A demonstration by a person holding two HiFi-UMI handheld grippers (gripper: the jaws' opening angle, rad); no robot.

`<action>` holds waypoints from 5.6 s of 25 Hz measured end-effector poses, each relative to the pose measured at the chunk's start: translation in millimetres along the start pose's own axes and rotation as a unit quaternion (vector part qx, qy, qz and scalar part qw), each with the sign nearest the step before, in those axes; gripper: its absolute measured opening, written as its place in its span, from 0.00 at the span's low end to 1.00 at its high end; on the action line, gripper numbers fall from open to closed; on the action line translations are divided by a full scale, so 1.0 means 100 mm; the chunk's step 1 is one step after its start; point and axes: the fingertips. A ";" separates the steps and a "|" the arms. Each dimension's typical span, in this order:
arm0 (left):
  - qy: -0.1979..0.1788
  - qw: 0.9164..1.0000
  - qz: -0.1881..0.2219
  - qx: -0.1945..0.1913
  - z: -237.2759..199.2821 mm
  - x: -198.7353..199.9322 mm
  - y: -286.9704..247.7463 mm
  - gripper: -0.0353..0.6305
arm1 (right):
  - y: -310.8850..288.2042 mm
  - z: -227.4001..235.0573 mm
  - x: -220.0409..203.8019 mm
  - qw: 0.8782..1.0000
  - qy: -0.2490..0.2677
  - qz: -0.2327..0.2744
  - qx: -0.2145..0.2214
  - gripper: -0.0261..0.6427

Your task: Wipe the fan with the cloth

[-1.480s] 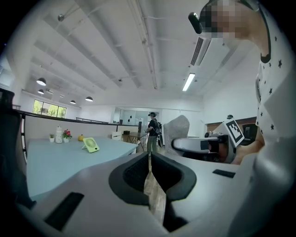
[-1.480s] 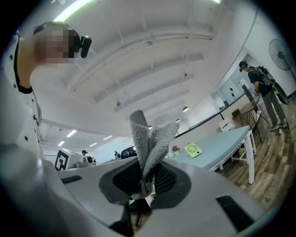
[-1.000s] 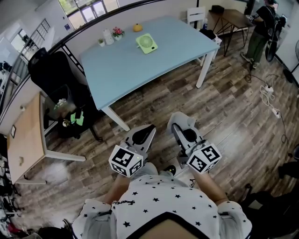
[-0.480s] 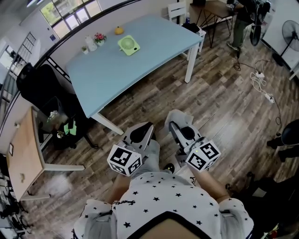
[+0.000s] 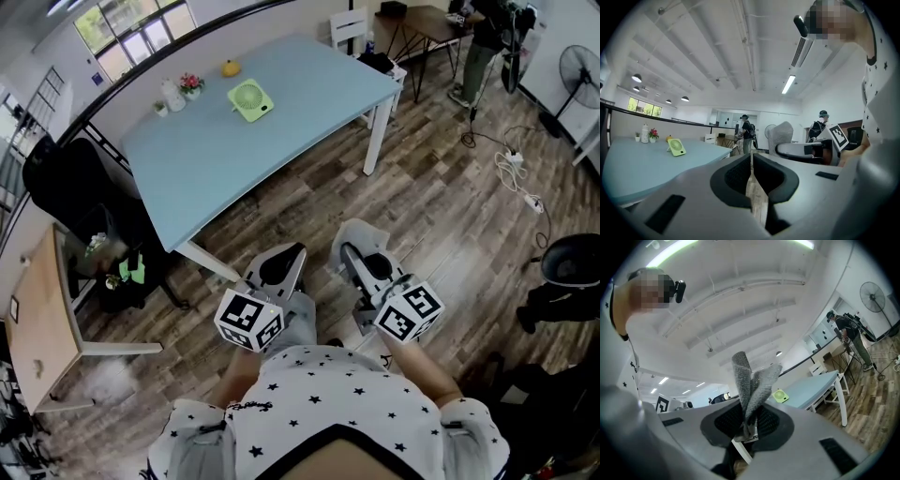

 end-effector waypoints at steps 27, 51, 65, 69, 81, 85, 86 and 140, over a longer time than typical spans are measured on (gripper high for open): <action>0.017 1.000 0.003 -0.025 -1.38 0.39 -1.34 0.11 | -1.42 1.18 0.29 0.999 -0.001 -0.018 -0.041 0.11; 0.045 0.999 0.010 -0.004 -2.85 0.48 -2.03 0.11 | -2.86 1.82 0.27 0.997 0.013 -0.059 -0.040 0.11; 0.056 0.997 0.010 0.060 -3.29 0.40 -1.92 0.11 | -3.32 1.95 0.15 0.996 0.012 -0.090 0.008 0.11; 0.057 0.993 0.015 0.100 -3.50 0.43 -1.96 0.11 | -3.60 2.07 0.16 0.994 0.012 -0.097 0.047 0.11; 0.063 0.973 0.019 0.220 -4.13 0.55 -2.41 0.11 | -4.43 2.77 0.11 0.981 -0.021 -0.134 0.141 0.11; 0.067 0.968 0.016 0.240 -4.23 0.57 -2.61 0.11 | -4.58 3.00 0.14 0.977 -0.027 -0.146 0.156 0.11; 0.069 0.967 0.017 0.245 -4.25 0.59 -2.66 0.11 | -4.62 3.05 0.15 0.975 -0.029 -0.149 0.159 0.11; 0.111 0.898 -0.006 0.425 -5.31 0.61 -2.72 0.11 | -6.13 3.86 -1.24 0.888 0.038 -0.385 0.248 0.11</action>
Point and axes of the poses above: the fingertips, and each gripper's own axes: y backward along the fingers, z to its right, x out of its top, and after that the axes turned 14 degrees about x, right-handed
